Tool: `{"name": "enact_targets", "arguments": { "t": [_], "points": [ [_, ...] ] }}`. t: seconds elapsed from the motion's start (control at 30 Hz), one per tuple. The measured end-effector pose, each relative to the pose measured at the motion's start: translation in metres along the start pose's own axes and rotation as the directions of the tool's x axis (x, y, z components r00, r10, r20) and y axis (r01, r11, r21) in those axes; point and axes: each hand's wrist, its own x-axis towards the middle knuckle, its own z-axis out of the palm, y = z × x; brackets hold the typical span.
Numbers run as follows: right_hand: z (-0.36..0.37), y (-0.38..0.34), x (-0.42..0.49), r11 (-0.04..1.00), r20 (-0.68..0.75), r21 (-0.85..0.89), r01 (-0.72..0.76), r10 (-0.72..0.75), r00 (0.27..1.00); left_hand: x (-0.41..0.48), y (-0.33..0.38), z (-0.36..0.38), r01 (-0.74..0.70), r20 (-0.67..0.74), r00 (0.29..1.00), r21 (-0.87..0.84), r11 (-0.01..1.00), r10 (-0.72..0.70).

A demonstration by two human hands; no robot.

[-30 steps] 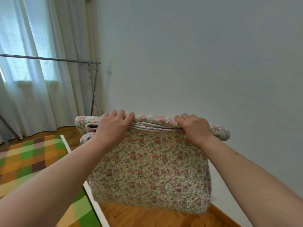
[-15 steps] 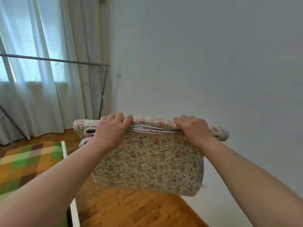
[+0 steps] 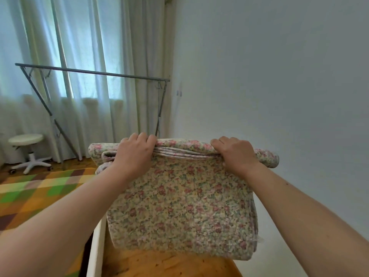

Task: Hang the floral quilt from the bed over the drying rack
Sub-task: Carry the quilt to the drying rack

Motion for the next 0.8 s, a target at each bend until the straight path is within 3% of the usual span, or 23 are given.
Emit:
{"name": "enact_targets", "arguments": {
  "t": [0.43,0.8],
  "points": [
    [0.089,0.054,0.143,0.982,-0.107,0.043,0.185,-0.179,0.978,0.095,-0.022,0.063,0.169,-0.002,0.986,0.094,0.981,-0.169],
    [0.191,0.006,0.310,0.963,-0.138,0.146,0.227,-0.208,0.968,0.191,-0.145,0.164,0.184,0.038,0.979,0.236,0.954,-0.198]
  ]
}}
